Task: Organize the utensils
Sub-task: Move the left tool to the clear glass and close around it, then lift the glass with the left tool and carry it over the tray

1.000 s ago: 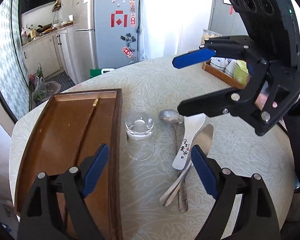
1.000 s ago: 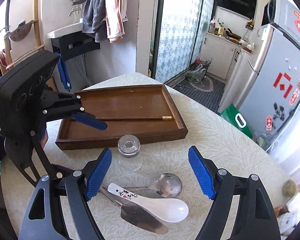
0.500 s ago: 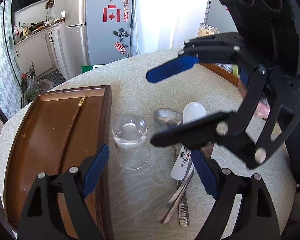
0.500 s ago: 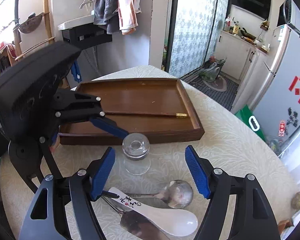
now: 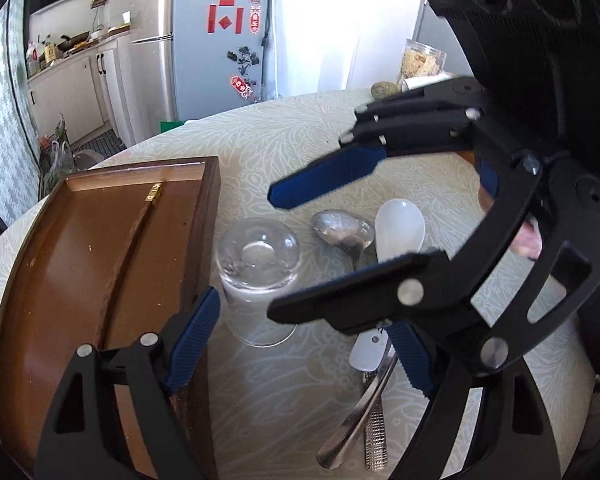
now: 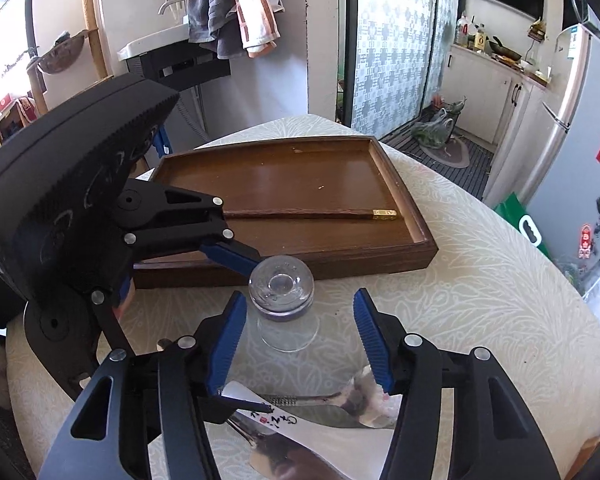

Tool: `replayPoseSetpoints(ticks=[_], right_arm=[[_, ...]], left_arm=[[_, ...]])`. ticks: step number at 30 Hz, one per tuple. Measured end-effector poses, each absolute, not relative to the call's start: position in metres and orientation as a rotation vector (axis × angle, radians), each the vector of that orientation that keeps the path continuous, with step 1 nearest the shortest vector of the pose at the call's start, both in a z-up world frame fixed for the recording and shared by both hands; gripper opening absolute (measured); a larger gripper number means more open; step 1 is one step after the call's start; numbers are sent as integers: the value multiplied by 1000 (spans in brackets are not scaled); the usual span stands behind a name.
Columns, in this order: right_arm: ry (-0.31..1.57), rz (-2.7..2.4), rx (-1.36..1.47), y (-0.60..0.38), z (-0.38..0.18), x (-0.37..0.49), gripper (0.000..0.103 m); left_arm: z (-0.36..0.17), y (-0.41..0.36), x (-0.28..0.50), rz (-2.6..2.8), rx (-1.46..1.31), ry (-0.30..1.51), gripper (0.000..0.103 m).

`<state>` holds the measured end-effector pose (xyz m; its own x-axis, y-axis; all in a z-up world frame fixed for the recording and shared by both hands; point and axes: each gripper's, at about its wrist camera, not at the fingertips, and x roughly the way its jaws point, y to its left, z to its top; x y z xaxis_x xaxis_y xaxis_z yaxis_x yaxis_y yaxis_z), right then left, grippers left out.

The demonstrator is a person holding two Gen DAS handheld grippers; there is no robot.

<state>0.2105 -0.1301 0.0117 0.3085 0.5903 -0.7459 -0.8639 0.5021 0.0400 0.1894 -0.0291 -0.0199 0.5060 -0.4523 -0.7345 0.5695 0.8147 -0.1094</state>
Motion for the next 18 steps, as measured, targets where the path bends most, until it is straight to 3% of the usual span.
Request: replayPoseSetpoints(ticks=[7, 9, 12, 16, 18], right_arm=[[788, 998, -378, -128, 9, 212, 46], [794, 1003, -385, -125, 8, 211, 41], [797, 1004, -391, -122, 7, 211, 35], [790, 1001, -386, -122, 7, 211, 34], [785, 996, -373, -122, 8, 212, 34]], left_arm=[[-20, -27, 191, -590, 138, 829, 75], [-20, -29, 191, -589, 139, 828, 66], [-21, -31, 189, -579, 155, 826, 60], [-20, -27, 193, -557, 141, 829, 49], [-20, -25, 194, -545, 131, 832, 38]])
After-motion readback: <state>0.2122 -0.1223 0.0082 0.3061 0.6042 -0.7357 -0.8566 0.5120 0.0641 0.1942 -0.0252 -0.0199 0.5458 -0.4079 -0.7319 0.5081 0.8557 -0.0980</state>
